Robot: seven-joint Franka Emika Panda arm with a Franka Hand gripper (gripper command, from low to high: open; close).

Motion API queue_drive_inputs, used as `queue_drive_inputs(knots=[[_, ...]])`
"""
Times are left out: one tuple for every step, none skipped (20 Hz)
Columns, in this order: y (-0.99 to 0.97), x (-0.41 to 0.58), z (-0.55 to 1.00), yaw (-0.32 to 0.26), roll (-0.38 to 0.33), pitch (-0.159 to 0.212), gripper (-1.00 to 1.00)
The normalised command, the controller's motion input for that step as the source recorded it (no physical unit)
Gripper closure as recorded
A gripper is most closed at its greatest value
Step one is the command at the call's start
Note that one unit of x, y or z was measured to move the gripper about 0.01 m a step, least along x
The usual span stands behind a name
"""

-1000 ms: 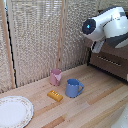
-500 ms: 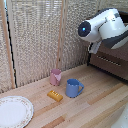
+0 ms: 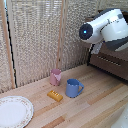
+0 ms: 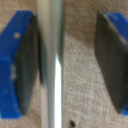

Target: Kindly get your arm to the topmost drawer handle. Get a good grip on it, then softly pull to open it.

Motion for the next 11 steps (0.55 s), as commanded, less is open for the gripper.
queue_drive_inputs(knots=[[0.09,0.077,0.0,-0.005,0.0,-0.007,-1.0],[0.17,0.117,-0.03,-0.003,0.0,-0.019,-1.0],[0.22,0.14,-0.12,-0.002,0.0,-0.019,-1.0],[0.33,0.169,-0.19,-0.016,0.0,-0.018,-1.0],[0.38,0.137,-0.25,-0.032,0.0,-0.003,-1.0],[0.48,0.18,-0.32,-0.063,0.001,0.0,-1.0],[0.51,0.174,-0.35,-0.093,0.02,-0.016,-1.0],[0.66,0.154,-0.39,-0.107,0.023,-0.016,-1.0],[0.73,0.16,-0.38,-0.117,0.029,0.0,-1.0],[0.71,0.183,-0.33,-0.126,0.045,0.0,-1.0],[0.61,0.191,-0.17,-0.12,0.058,0.032,-1.0]])
